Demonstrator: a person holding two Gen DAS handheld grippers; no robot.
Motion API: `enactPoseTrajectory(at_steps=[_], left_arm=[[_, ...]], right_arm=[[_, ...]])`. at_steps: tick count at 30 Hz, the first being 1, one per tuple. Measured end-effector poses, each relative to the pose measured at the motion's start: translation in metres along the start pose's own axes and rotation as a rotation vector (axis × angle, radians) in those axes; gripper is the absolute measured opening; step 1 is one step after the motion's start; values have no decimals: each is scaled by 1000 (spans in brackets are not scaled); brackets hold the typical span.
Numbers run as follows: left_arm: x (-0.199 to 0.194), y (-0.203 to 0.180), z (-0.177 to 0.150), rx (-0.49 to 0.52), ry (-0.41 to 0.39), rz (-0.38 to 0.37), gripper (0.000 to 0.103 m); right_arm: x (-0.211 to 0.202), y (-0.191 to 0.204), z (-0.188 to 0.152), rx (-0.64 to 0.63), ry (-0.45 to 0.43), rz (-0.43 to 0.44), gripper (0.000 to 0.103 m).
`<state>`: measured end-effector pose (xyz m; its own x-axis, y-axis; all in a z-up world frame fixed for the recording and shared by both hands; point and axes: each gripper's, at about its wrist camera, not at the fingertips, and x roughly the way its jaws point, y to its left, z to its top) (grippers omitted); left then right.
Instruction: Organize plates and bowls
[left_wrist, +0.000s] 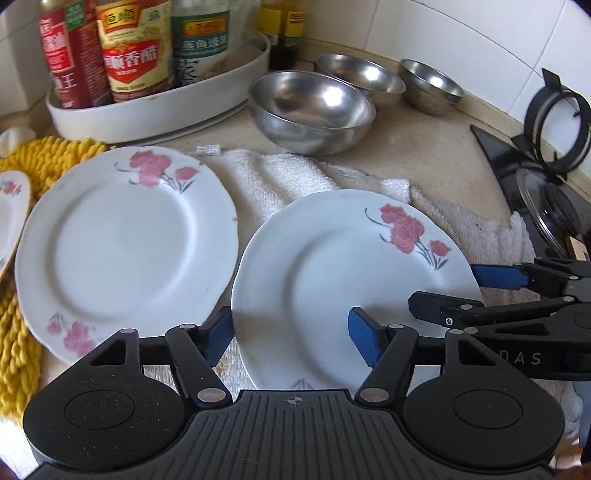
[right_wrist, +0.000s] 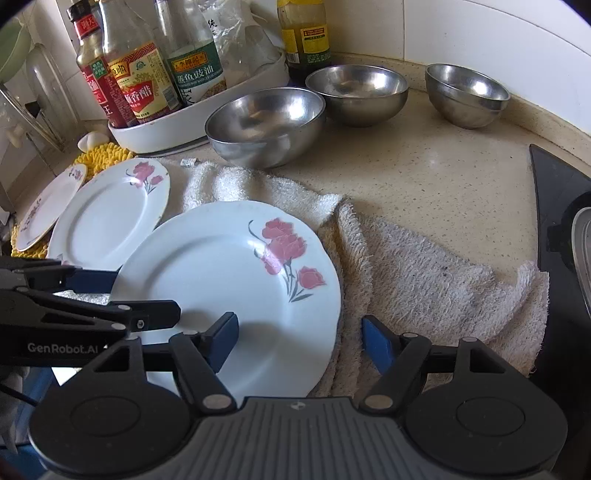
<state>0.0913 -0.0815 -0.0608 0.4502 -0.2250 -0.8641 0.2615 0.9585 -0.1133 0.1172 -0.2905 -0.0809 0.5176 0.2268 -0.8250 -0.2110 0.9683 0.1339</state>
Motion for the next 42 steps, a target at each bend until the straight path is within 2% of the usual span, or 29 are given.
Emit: enactPoseTrajectory(at_steps=[2, 4, 6, 16, 23, 27, 30, 32, 35, 36, 38, 42], left_arm=[[1, 1, 1, 19, 4, -9, 73], [1, 2, 3, 36, 9, -21, 73], [3, 2, 4, 56, 15, -23, 74], [3, 0, 3, 76, 10, -24, 75], [1, -14, 2, 93, -4, -2, 80], [-4, -22, 9, 85, -39, -8, 80], [-4, -36, 12, 119, -56, -27, 80], [5, -38, 13, 113, -28, -22, 77], [7, -21, 13, 41, -1, -38, 67], [0, -13, 12, 26, -13, -45, 68], [-16, 2, 9, -5, -59, -10, 78], [-44, 38, 2, -77, -100, 56, 78]], right_arm=[[-1, 3, 0, 10, 7, -17, 84], [-4, 8, 1, 16, 18, -28, 77], [-11, 15, 0, -8, -3, -39, 75], [-13, 12, -5, 44, -15, -15, 72], [-25, -4, -8, 117, -8, 44, 72], [-30, -16, -12, 139, -3, 30, 72], [-32, -29, -12, 150, -20, 24, 72], [-35, -30, -9, 146, -33, 11, 72], [-42, -28, -6, 131, -57, -5, 72], [-44, -26, -3, 121, -64, -15, 72], [-48, -20, 6, 95, -101, -23, 72], [-46, 7, 32, -14, -154, 40, 72]])
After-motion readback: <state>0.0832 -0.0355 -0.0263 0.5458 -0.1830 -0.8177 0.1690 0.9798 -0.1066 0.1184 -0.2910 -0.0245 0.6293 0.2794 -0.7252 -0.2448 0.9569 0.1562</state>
